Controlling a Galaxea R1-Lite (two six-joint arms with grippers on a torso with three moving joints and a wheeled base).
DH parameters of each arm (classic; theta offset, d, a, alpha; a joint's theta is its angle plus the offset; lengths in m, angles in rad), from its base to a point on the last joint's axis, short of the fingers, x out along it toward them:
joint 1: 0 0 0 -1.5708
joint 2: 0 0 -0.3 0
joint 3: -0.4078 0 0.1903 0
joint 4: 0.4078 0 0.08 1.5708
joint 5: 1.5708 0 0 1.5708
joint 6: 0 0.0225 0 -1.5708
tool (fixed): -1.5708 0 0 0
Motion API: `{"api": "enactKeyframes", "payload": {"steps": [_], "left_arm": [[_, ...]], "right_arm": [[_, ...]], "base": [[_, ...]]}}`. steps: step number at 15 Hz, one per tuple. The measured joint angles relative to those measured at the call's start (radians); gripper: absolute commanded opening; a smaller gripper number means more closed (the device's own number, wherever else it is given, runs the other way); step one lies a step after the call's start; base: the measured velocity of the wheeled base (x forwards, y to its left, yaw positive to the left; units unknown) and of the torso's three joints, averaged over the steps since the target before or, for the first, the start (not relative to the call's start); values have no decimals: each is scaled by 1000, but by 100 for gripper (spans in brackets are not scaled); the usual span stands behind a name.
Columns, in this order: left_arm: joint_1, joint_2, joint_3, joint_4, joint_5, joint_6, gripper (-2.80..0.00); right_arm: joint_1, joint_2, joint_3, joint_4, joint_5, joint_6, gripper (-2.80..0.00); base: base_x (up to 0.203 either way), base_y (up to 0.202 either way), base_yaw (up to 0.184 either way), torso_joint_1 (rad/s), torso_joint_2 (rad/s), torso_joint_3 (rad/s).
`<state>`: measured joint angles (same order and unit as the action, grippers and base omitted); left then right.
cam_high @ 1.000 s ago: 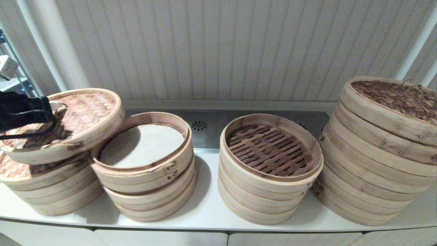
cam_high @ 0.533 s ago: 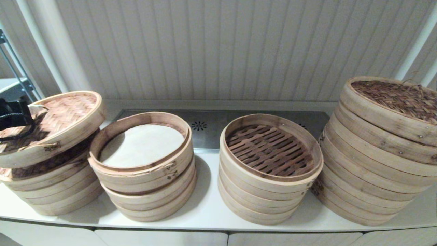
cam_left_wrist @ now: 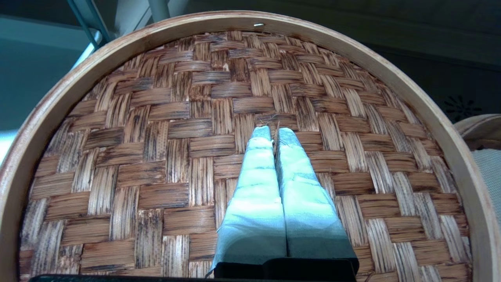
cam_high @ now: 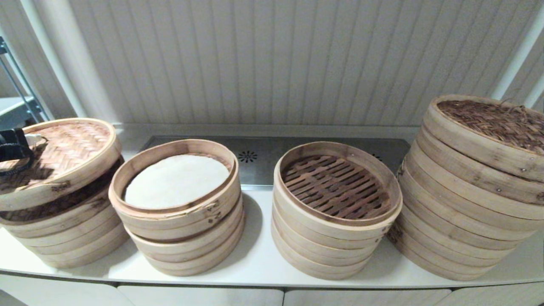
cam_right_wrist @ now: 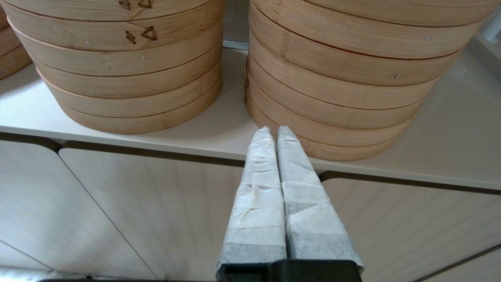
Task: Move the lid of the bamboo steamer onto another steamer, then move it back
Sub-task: Put the steamer
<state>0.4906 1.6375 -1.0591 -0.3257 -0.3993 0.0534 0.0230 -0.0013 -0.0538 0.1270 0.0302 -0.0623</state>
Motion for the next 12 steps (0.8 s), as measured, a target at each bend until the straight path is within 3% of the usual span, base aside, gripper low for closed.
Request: {"api": "enactKeyframes", "payload": {"steps": [12], "left_arm": [[46,130,-35,-39,-25,0,-280]], "right_arm": [[0,0,0,0,0,0,-280]], "base": [[0,0,0,0,0,0]]}}
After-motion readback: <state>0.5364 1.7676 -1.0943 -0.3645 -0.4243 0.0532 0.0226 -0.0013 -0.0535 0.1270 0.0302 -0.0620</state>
